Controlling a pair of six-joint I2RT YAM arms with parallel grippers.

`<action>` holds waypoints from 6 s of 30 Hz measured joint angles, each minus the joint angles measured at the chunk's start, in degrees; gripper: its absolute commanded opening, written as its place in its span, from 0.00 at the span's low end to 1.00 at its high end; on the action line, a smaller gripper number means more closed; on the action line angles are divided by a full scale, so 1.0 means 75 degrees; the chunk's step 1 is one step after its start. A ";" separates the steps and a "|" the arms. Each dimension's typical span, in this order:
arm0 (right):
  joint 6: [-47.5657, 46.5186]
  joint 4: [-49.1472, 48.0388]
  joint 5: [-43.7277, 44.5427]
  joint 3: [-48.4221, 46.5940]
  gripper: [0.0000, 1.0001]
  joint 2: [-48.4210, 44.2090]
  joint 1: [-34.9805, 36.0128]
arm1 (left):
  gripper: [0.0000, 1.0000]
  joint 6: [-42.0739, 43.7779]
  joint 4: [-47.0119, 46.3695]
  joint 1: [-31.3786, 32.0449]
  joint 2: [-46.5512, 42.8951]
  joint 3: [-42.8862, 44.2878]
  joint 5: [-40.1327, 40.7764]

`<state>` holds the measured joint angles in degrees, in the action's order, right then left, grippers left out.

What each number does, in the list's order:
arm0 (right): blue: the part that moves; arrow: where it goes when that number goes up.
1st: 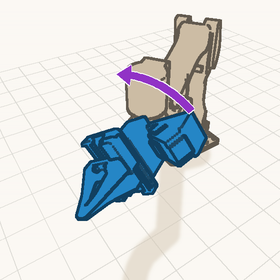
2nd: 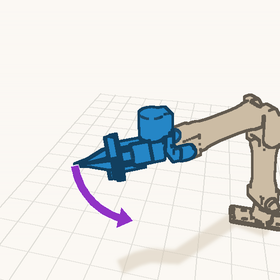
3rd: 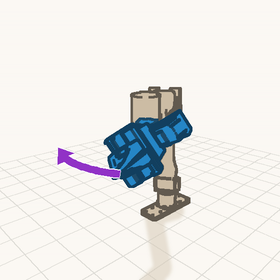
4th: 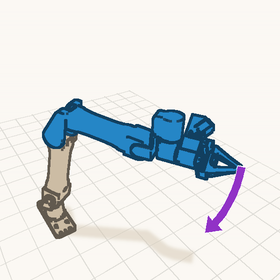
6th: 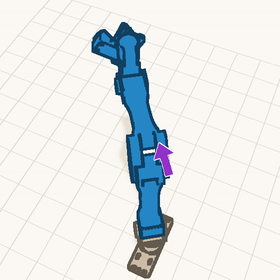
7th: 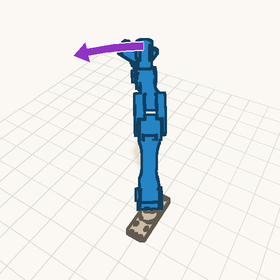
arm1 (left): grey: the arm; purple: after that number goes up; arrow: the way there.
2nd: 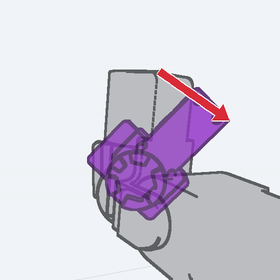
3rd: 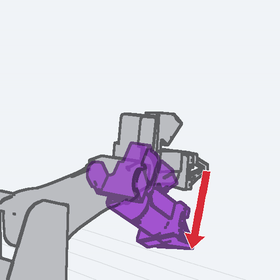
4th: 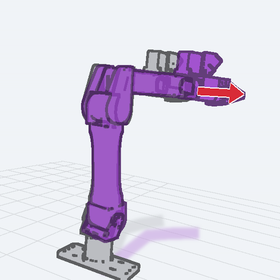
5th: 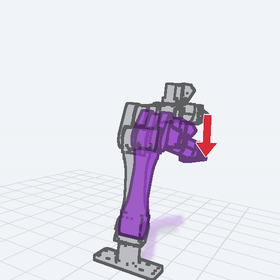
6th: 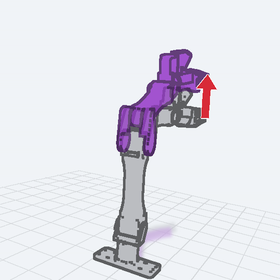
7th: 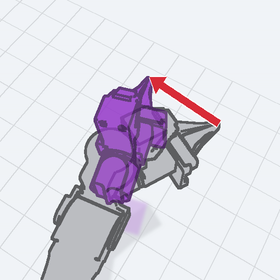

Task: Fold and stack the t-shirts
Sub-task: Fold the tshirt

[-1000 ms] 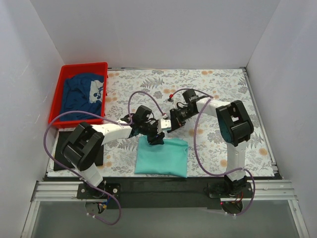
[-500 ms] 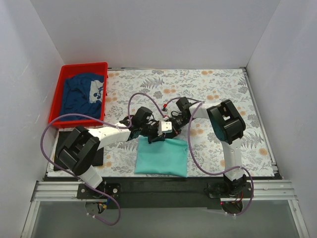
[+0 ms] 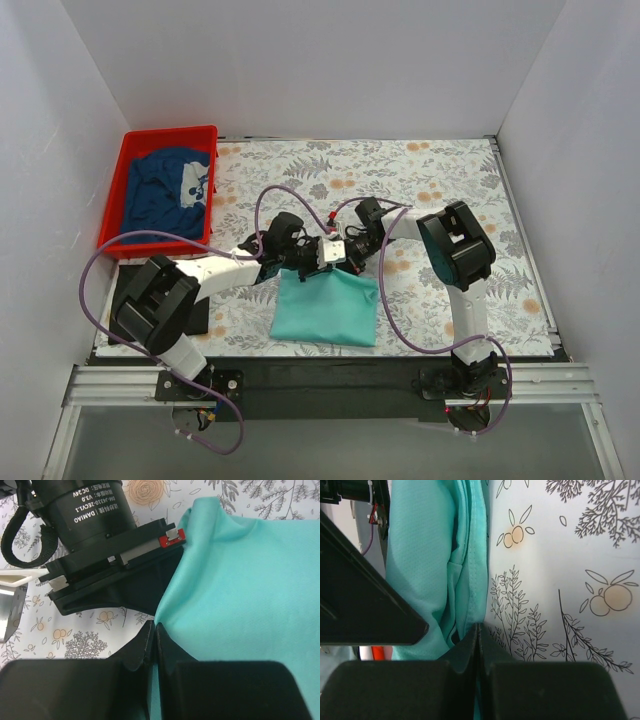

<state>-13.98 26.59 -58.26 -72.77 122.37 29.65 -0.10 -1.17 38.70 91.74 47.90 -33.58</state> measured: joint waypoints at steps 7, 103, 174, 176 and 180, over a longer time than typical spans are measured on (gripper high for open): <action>-0.0166 0.0405 0.0262 -0.0277 0.13 0.0000 -0.0003 | 0.34 0.0160 -0.0306 -0.0038 0.0020 -0.0198 0.0035; -0.1935 0.3789 0.2090 -0.0420 0.87 -0.3978 -0.0530 | 0.66 -0.3319 0.4634 -0.2836 -0.2358 0.0863 -0.1478; 0.7638 -0.7195 -0.1218 0.4016 0.98 -0.1571 -0.1105 | 0.86 -1.3347 -0.4870 -0.2119 0.1918 -0.1880 -0.2340; 0.7533 -0.7312 -0.1256 0.4135 0.98 -0.1635 -0.1166 | 0.86 -1.3184 -0.4628 -0.2302 0.1661 -0.2049 -0.2241; 0.7280 -0.7361 -0.1221 0.4421 0.98 -0.1842 -0.1317 | 0.86 -1.2837 -0.4103 -0.2486 0.1084 -0.2378 -0.1932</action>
<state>40.62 -28.62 -67.42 -39.62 108.55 19.77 -96.38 -31.94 20.05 99.88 30.06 -48.07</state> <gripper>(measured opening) 0.981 0.856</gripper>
